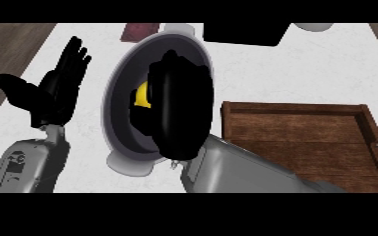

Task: Pick the lemon from the tray and place it in the pot

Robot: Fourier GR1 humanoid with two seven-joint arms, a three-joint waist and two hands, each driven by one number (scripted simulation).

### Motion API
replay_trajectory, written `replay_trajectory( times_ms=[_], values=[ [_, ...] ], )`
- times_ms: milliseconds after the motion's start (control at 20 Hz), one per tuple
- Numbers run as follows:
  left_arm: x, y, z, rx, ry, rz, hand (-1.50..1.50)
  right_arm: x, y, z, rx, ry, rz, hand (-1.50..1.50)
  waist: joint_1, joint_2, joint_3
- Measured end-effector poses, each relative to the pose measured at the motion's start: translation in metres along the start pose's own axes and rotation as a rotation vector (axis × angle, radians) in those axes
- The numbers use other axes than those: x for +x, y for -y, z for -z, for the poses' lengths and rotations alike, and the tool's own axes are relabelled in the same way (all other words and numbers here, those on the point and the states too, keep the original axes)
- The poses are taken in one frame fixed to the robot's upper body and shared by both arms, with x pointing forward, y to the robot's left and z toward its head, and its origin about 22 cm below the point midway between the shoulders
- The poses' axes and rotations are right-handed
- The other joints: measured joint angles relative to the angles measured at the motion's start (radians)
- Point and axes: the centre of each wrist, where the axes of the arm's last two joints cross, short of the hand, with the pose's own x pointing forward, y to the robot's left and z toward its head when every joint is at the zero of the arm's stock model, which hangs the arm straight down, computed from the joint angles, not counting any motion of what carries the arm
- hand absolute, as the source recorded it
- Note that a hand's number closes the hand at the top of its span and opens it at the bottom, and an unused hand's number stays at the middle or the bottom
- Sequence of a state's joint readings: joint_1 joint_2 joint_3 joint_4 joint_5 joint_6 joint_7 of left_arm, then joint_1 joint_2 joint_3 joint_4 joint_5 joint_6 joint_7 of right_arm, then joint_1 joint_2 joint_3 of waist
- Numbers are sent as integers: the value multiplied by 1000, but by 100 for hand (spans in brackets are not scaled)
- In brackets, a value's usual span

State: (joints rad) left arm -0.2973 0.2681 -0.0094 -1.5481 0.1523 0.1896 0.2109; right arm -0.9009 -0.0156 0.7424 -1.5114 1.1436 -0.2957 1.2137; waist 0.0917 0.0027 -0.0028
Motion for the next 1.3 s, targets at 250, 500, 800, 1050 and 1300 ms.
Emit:
replay_trajectory(
  times_ms=[250, 500, 800, 1050, 1300],
  values=[
    [-3, -2, 0, 14, 3, 3, 0, -10, -26, 11, -59, -16, -134, 150, -17, -1, -1],
    [-3, -2, -2, 19, 1, -3, 0, -26, -52, 23, -78, -49, -296, 150, -23, 1, 0],
    [-2, -4, -4, 19, 9, 5, 0, -51, -76, 26, -14, -100, -367, 150, -18, 7, 2],
    [4, -6, -3, 15, 19, -3, 0, -77, -84, 31, 68, -223, -284, -150, -12, 13, 3],
    [0, 0, -4, 0, 21, -9, 0, -93, -91, 30, 136, -297, -112, -150, -3, 19, 4]
  ],
)
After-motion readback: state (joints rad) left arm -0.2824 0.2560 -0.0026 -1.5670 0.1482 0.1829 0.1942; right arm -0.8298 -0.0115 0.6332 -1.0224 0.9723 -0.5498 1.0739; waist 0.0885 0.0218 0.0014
